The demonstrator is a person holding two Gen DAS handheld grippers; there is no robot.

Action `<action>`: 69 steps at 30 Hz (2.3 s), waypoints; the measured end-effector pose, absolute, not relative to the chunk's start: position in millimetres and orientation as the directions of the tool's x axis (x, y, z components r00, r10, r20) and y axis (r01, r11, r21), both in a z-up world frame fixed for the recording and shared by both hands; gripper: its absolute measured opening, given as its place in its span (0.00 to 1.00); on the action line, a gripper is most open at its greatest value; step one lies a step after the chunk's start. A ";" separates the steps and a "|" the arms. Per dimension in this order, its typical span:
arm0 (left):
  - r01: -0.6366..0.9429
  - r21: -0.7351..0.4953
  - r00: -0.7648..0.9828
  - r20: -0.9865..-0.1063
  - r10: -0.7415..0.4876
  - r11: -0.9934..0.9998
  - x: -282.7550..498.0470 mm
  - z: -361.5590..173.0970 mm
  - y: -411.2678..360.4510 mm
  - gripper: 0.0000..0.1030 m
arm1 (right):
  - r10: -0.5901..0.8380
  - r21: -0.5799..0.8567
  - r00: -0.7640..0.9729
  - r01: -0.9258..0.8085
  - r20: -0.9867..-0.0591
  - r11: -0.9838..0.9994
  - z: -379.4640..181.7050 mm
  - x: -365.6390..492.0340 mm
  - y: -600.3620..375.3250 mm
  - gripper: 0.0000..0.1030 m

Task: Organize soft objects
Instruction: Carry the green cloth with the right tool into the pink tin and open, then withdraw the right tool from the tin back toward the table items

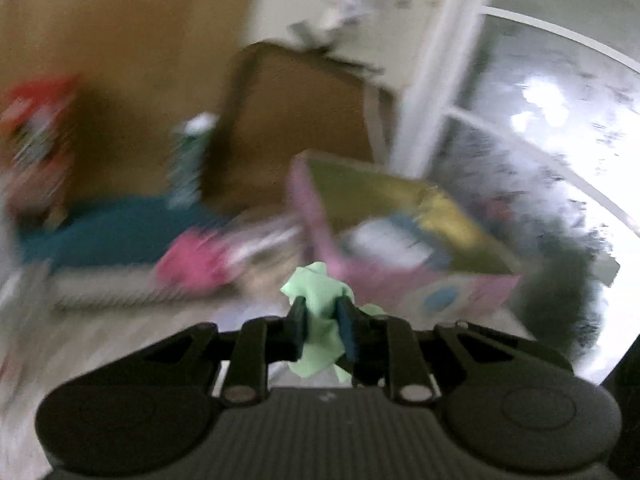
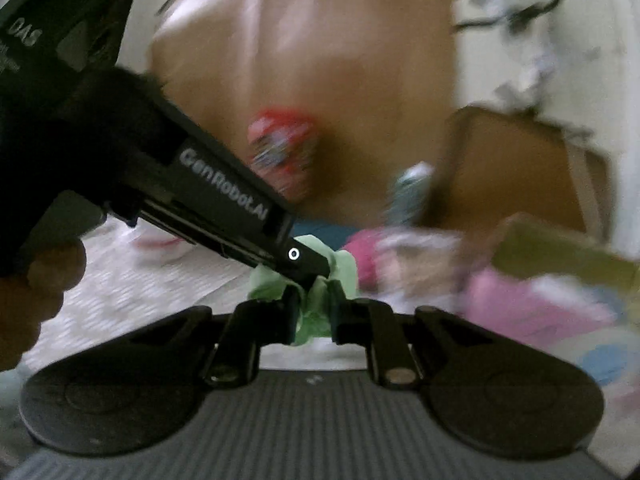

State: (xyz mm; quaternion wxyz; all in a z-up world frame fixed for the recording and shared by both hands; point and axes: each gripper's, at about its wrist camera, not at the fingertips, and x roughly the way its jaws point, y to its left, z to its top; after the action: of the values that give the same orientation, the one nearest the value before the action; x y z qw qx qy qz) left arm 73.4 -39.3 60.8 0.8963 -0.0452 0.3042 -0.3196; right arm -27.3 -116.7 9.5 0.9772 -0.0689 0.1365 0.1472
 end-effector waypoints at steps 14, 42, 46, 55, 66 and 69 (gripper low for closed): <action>0.564 -0.199 0.604 -0.562 -0.565 0.801 158.0 52.1 -200.7 0.35 | -0.258 -0.101 0.915 0.238 -0.310 0.966 12.3 66.7 -279.7 0.53; 0.451 -0.044 0.697 -0.606 -0.383 0.892 72.8 33.1 -117.3 0.48 | -0.165 0.201 0.941 0.230 -0.294 0.952 13.9 -37.0 -255.2 0.54; 0.438 -0.017 0.711 -0.606 -0.358 0.899 59.1 25.5 -101.5 0.56 | -0.147 0.209 0.936 0.221 -0.319 0.953 12.7 -44.0 -242.6 0.57; 0.390 0.009 0.740 -0.598 -0.307 0.921 41.8 9.8 -61.2 0.71 | -0.109 0.217 0.923 0.200 -0.369 0.956 7.0 -50.3 -216.6 0.60; 0.325 0.009 0.753 -0.608 -0.253 0.946 41.4 -2.5 -19.6 0.71 | -0.039 0.180 0.913 0.122 -0.405 0.976 2.6 -43.1 -178.6 0.60; 0.306 0.005 0.756 -0.609 -0.240 0.952 43.2 -5.3 -9.0 0.71 | -0.025 0.170 0.910 0.104 -0.413 0.980 1.6 -39.7 -170.2 0.60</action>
State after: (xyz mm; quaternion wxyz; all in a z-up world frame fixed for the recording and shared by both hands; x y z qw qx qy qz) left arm 43.2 -9.0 -5.3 0.9356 0.0522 0.3173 -0.1457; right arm -39.7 -170.2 1.6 0.9728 0.0943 0.2091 -0.0334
